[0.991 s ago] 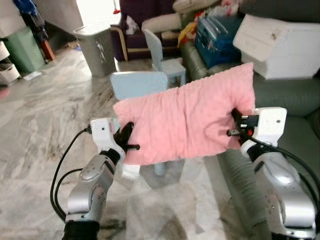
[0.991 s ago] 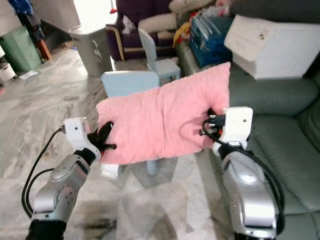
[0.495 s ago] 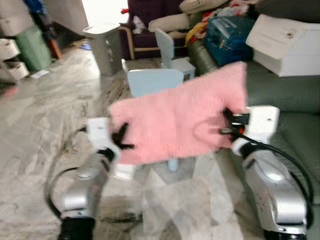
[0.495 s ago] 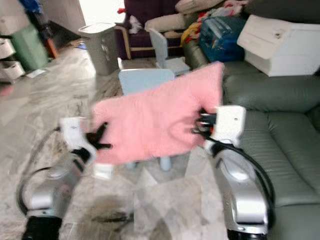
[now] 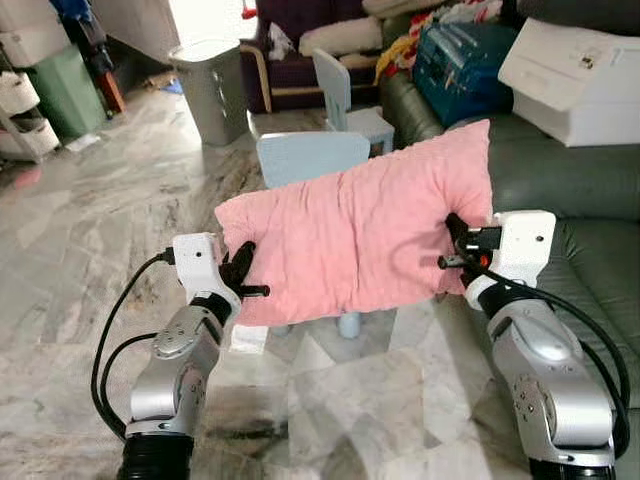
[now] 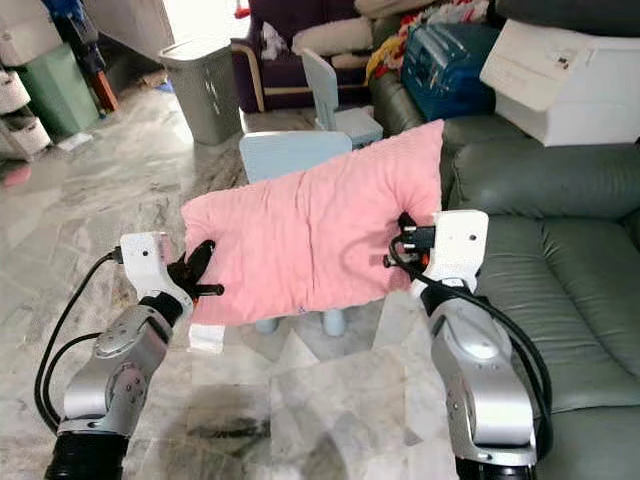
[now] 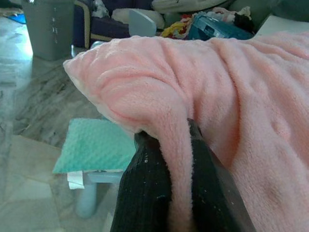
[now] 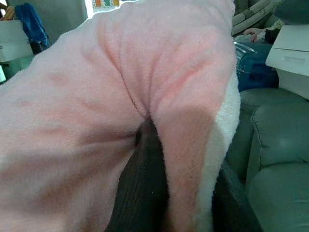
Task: Move the pillow to the sofa
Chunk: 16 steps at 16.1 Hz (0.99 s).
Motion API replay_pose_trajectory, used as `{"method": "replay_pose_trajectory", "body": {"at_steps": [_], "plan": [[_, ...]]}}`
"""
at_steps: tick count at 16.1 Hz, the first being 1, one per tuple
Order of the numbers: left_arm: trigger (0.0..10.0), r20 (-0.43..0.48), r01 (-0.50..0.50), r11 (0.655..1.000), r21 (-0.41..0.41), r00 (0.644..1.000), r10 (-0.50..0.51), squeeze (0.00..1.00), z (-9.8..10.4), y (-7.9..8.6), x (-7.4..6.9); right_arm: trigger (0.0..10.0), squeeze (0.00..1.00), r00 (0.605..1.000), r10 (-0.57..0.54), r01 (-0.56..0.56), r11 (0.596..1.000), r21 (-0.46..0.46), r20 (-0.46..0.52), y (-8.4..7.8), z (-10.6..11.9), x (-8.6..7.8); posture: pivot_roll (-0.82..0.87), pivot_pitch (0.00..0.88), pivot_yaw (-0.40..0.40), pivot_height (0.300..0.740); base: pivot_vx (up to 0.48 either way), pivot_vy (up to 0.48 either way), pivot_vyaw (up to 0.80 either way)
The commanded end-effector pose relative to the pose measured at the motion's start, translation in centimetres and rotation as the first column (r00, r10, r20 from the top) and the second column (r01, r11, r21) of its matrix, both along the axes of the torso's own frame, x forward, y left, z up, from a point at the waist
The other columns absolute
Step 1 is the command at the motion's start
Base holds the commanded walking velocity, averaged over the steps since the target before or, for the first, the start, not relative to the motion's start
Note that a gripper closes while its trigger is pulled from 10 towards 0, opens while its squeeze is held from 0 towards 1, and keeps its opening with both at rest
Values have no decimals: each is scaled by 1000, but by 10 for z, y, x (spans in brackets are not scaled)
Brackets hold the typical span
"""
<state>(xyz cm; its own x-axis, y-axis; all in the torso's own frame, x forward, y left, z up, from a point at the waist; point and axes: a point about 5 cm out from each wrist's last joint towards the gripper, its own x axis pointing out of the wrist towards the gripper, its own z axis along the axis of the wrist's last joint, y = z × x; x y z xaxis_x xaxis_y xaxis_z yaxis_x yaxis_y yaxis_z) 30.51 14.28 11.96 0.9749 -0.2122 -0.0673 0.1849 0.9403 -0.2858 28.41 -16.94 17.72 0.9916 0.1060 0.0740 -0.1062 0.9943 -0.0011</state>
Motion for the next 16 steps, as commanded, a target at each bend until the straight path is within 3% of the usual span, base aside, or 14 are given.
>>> {"method": "replay_pose_trajectory", "body": {"at_steps": [1, 10, 16], "plan": [[10000, 20, -7, 1000, 14, 1000, 7, 0, 5, 2, 2, 10000, 0, 999, 4, -4, 1000, 5, 31, 2, 6, 1, -221, 0, 62, 740, -360, 0, 0], [10000, 9, -10, 1000, 5, 1000, 10, 0, 2, 1, 1, 10000, 0, 1000, 2, -2, 1000, -1, 31, 1, 6, -1, -228, 0, 57, 740, -383, 0, 0], [10000, 15, -3, 1000, 11, 1000, 3, 0, 0, 1, 0, 10000, 0, 1000, 1, -1, 1000, 0, 30, 1, 6, -2, -235, 0, 58, 740, -41, 0, 0]]}}
